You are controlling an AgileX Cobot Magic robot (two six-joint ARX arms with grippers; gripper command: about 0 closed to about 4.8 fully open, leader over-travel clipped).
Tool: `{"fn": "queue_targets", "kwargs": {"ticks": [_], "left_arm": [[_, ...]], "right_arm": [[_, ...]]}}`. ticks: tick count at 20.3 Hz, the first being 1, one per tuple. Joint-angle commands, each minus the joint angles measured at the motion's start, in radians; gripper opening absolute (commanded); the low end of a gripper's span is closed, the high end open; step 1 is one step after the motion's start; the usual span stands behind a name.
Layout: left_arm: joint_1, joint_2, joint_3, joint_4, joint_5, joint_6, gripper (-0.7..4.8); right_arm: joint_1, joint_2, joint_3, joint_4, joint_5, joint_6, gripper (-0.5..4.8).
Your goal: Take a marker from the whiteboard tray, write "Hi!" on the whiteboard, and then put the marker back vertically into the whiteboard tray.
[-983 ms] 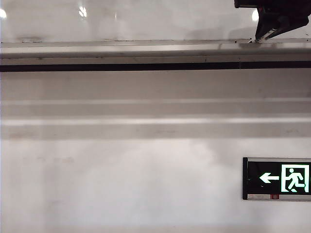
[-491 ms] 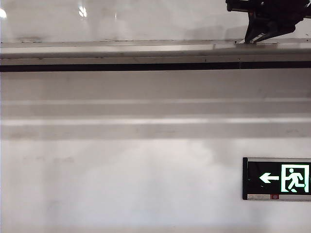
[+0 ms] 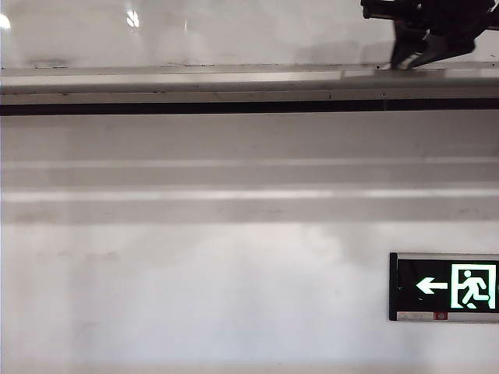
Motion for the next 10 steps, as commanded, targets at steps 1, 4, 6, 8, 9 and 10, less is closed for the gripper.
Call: {"fn": "queue_targets", "kwargs": {"ticks": [1, 4, 6, 8, 9, 10], "left_arm": [[0.0, -0.002, 0.003, 0.013, 0.0, 0.0, -0.05], [0.0, -0.002, 0.003, 0.012, 0.0, 0.0, -0.05], [0.0, -0.002, 0.003, 0.01, 0.0, 0.0, -0.05], [0.0, -0.002, 0.003, 0.005, 0.0, 0.0, -0.05], [0.0, -0.002, 0.003, 0.005, 0.0, 0.0, -0.05], [0.0, -0.002, 0.003, 0.005, 0.0, 0.0, -0.05]], "right_arm": [[0.001, -0.002, 0.001, 0.014, -0.006, 0.003, 1.5], [0.001, -0.002, 0.002, 0.018, -0.012, 0.003, 1.77], [0.001, -0.003, 0.006, 0.032, -0.028, 0.003, 1.81], [0.002, -0.005, 0.006, 0.055, -0.028, 0.003, 1.81], [0.002, -0.005, 0.007, 0.061, -0.028, 0.002, 1.81], [0.002, -0.005, 0.007, 0.063, -0.028, 0.002, 1.81]]}}
